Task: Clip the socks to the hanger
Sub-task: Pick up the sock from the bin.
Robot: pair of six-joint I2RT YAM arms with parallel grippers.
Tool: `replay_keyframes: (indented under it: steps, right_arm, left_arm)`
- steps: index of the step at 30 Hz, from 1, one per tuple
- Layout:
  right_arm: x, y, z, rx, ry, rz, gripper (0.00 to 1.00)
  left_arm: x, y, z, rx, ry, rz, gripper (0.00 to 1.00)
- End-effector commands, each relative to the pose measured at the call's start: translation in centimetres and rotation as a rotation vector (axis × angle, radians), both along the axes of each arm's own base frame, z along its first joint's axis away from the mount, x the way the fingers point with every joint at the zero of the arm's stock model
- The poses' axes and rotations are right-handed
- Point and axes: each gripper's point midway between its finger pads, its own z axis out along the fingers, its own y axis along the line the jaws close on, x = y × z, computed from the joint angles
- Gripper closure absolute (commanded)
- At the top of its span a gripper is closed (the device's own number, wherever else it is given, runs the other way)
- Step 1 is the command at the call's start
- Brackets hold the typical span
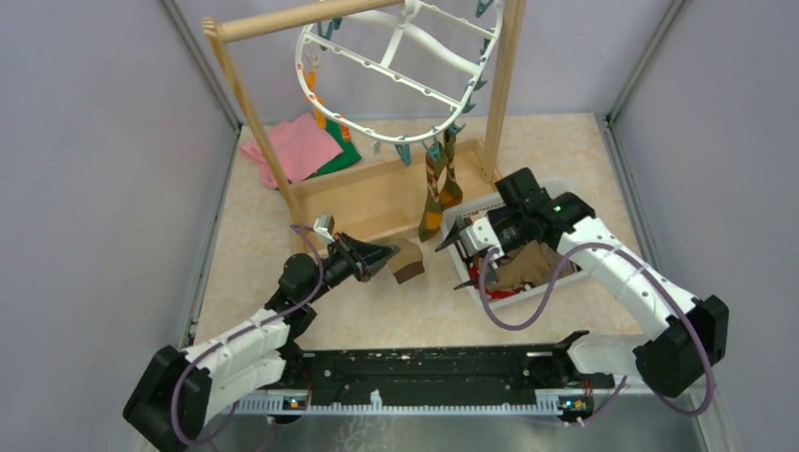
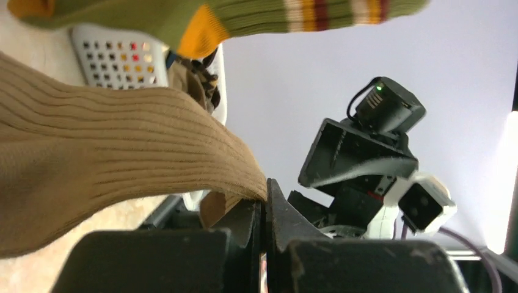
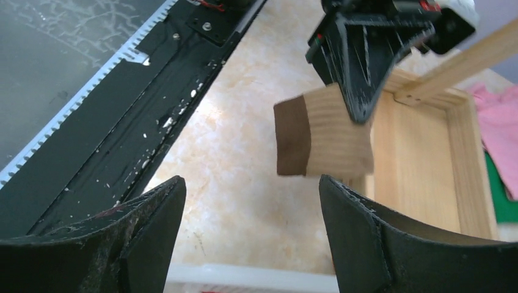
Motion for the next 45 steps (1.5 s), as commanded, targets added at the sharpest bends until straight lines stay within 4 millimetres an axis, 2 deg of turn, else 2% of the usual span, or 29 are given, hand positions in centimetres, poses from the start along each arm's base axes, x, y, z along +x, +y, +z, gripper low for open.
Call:
replay_keyframes:
  steps: [1, 8, 15, 19, 25, 29, 31, 34, 36, 41, 45]
  right_arm:
    - [0.4, 2.6, 0.5, 0.007, -0.127, 0.082, 0.22]
    - [2.0, 4.0, -1.0, -0.057, -0.114, 0.001, 0.26]
    - [2.7, 6.3, -2.7, -0.133, -0.096, -0.084, 0.32]
    - [3.8, 6.7, -2.7, -0.132, -0.088, -0.158, 0.33]
    - [4.5, 6.9, -3.9, -0.128, -0.049, -0.241, 0.33]
    - [5.6, 6.9, -3.1, -0.118, -0.031, -0.317, 0.33]
    - [5.3, 6.5, -2.5, -0.103, -0.008, -0.303, 0.32]
    - [3.5, 5.6, -1.8, -0.054, 0.057, -0.221, 0.31]
    - [2.8, 5.6, -2.2, -0.04, 0.085, -0.198, 0.3]
    - [4.3, 6.7, -3.6, -0.049, 0.188, -0.28, 0.31]
    - [3.5, 7.4, -3.7, -0.043, 0.292, -0.254, 0.33]
  left_arm:
    - [-0.8, -0.9, 0.8, -0.127, 0.125, -0.105, 1.0]
    - [-0.6, -0.9, 1.7, -0.127, 0.1, -0.097, 1.0]
    - [-0.6, -1.5, 2.6, -0.166, 0.114, -0.14, 1.0]
    - [-0.7, -1.7, 3.0, -0.187, 0.112, -0.164, 1.0]
    - [-0.4, -1.8, 3.2, -0.206, 0.117, -0.164, 1.0]
    - [-0.3, -1.9, 3.0, -0.2, 0.121, -0.168, 1.0]
    - [-0.4, -1.9, 2.5, -0.197, 0.128, -0.164, 1.0]
    - [-0.4, -1.7, 1.8, -0.196, 0.139, -0.154, 1.0]
    - [-0.3, -1.6, 1.5, -0.196, 0.142, -0.145, 1.0]
    - [-0.5, -1.8, 1.7, -0.2, 0.115, -0.161, 1.0]
    - [-0.5, -1.8, 1.6, -0.196, 0.103, -0.162, 1.0]
